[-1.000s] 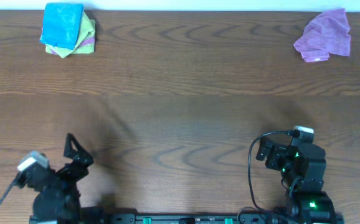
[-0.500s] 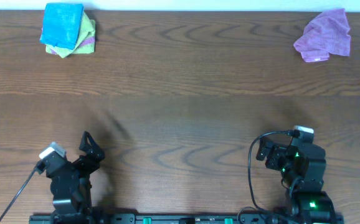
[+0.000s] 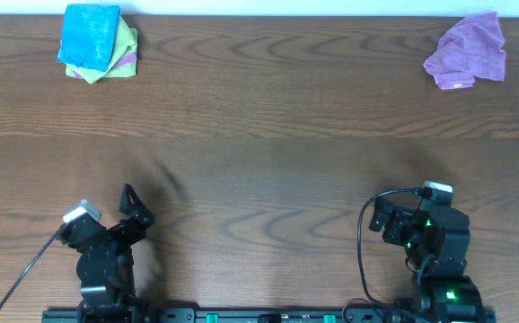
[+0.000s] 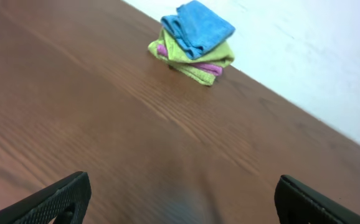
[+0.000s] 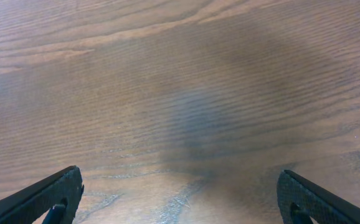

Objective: Fold the cloth

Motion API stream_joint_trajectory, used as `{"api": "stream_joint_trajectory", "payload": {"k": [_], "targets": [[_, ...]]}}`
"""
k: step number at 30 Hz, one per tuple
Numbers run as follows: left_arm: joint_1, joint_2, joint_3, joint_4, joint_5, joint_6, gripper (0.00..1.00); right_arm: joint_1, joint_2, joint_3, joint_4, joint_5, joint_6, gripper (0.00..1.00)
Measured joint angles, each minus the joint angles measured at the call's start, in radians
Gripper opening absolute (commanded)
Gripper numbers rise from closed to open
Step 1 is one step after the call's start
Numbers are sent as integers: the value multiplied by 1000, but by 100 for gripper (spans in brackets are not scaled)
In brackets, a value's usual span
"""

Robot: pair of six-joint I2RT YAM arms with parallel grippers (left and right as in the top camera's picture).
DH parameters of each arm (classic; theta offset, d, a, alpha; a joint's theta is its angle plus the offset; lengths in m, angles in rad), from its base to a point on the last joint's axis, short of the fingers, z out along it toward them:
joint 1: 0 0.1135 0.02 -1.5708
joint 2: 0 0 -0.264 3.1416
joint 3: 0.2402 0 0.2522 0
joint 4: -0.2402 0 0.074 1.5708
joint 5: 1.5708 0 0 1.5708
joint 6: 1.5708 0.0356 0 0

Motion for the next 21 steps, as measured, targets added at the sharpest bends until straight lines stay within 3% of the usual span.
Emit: {"api": "stream_joint_trajectory", "payload": {"k": [9, 21], "targets": [[0, 0, 2, -17, 71, 425, 95, 0, 0, 0, 0, 0, 0, 99], [0, 0, 2, -16, 71, 529, 95, 0, 0, 0, 0, 0, 0, 99]]}}
